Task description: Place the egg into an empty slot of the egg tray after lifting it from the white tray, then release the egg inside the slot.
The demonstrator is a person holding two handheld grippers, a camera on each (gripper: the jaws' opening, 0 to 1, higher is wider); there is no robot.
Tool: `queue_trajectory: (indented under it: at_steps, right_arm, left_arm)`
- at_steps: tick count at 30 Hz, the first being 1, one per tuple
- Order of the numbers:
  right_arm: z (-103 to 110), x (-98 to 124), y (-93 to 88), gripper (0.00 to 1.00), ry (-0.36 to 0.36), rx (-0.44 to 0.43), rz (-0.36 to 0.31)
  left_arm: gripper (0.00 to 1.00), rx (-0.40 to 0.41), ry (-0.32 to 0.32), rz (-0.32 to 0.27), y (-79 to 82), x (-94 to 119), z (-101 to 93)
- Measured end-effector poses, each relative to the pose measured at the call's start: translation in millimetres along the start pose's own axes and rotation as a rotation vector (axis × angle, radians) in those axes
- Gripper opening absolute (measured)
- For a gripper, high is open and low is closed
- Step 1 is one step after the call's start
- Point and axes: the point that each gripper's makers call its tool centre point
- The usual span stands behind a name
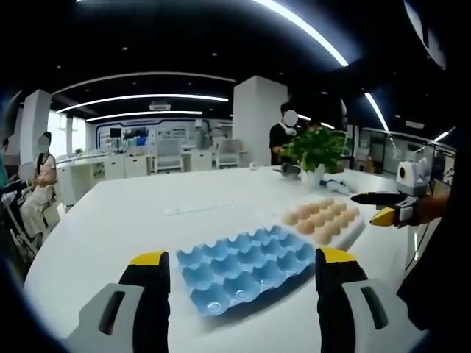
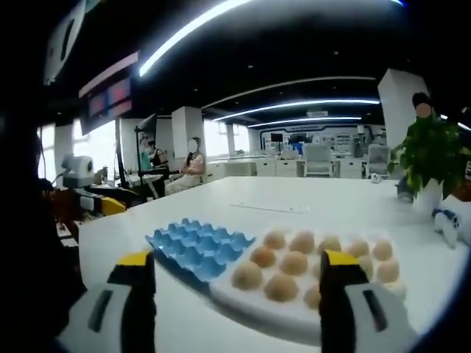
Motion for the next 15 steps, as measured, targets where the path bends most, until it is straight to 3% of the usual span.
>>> queue_trajectory:
  at_steps: [3, 9, 11, 12, 15]
  right_arm:
    - [0.9, -0.3, -0.5, 0.95, 0.002, -0.004, 0.001]
    - [3.6, -9.4, -5.5, 0.93, -0.012, -0.030, 0.028]
    - [2.7, -13.8, -9.8, 0.91, -0.041, -0.019, 0.071]
    - [0.1, -14.8, -12.6, 0.88, -0.067, -0.020, 0.095]
    - [-7.1, -21.5, -14.4, 0.79, -0.144, -0.062, 0.131]
  left_arm:
    - [0.80, 0.002, 0.010, 0.001, 1.2, 0.9, 1.3]
    - [0.80, -0.034, 0.048, 0.077, -5.1, 0.7, 7.2]
    - [0.81, -0.047, 0.052, 0.083, -3.5, -0.9, 6.7]
    - [0.81, -0.063, 0.069, 0.133, -9.5, 0.1, 9.3]
    - [0.81, -0.048, 0.058, 0.133, -10.1, -2.5, 6.1]
Point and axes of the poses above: the point that each gripper's makers call its tool centre point, and the gripper's own axes: x roughly backward along the fingers, z roughly to its left, y roughly out of its top, and after that the axes turned 3 degrees about -y, right-handed
